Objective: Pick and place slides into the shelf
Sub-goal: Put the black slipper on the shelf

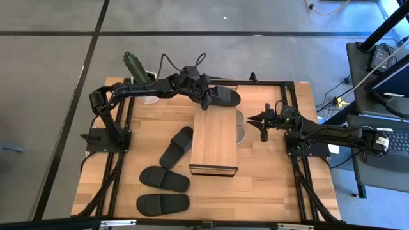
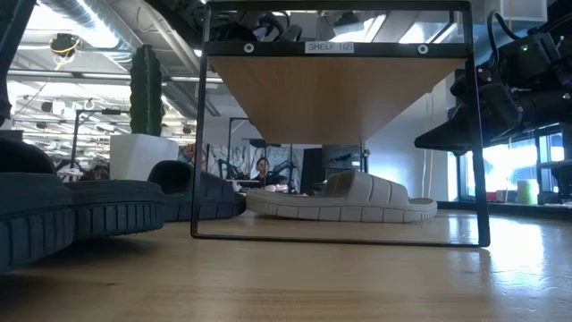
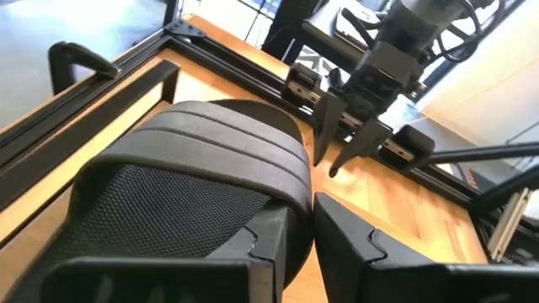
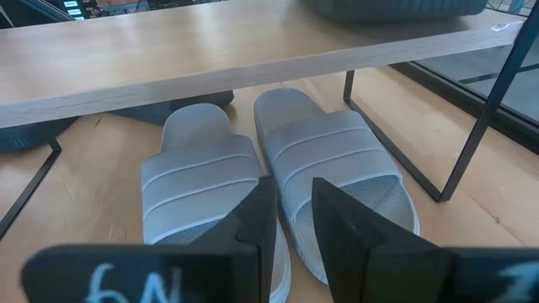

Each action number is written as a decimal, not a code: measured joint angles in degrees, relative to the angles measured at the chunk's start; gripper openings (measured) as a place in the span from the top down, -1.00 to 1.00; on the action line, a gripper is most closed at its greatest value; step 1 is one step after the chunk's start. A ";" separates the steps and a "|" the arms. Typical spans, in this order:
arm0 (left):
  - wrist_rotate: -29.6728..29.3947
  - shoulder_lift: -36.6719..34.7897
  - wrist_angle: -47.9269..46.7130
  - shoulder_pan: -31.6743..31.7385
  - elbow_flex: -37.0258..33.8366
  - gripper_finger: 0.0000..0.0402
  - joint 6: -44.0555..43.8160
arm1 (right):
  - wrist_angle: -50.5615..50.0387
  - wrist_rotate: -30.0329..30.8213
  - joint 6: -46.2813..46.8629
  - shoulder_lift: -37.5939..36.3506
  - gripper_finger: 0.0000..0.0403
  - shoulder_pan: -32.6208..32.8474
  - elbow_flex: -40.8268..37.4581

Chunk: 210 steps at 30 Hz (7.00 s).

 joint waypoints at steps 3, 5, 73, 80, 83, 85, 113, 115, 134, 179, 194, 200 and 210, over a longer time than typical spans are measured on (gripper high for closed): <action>0.05 0.00 -0.01 -0.23 0.00 0.73 0.83 | -0.02 0.00 -0.08 0.00 0.60 -0.02 0.02; 0.09 0.00 0.01 -0.23 0.00 0.73 0.85 | -0.07 0.00 0.01 0.00 0.60 0.00 0.02; -16.10 -18.67 -36.54 -4.18 -0.02 0.17 12.56 | -1.24 0.00 0.08 0.00 0.60 0.00 0.00; -33.39 -30.20 -50.63 -14.44 -1.19 0.17 15.34 | -2.96 0.00 0.08 0.20 0.60 0.00 0.00; -34.58 -34.22 -50.46 -20.41 -5.97 0.17 15.41 | -3.04 0.00 -0.01 0.20 0.60 -0.02 0.00; -34.90 -36.07 -49.24 -24.36 -10.16 0.17 15.45 | -2.99 0.00 -0.09 0.18 0.60 0.00 0.00; -59.35 -21.25 -16.75 -49.30 -36.28 0.17 27.52 | -2.51 0.00 -0.12 0.17 0.60 0.00 0.00; -62.39 -19.57 -16.73 -49.30 -36.30 0.17 26.69 | -2.51 0.00 -0.07 0.17 0.60 -0.01 0.00; -65.68 -13.90 -16.64 -48.89 -36.30 0.17 25.87 | -2.54 0.00 -0.12 0.17 0.60 0.00 0.00; -72.74 -20.62 -46.89 -48.90 -23.68 0.98 16.58 | -3.10 0.00 0.03 0.17 0.60 0.00 0.00; -85.56 -20.79 -70.86 -45.50 -5.38 0.99 16.36 | -3.15 0.02 0.01 0.20 0.60 -0.02 0.00; -86.32 -20.79 -67.40 -43.06 3.33 0.99 34.60 | -3.15 0.01 -0.10 0.20 0.60 -0.01 0.00; -54.49 -23.63 -45.84 -32.69 6.99 0.99 66.29 | -3.10 0.00 -0.16 0.20 0.60 0.00 0.00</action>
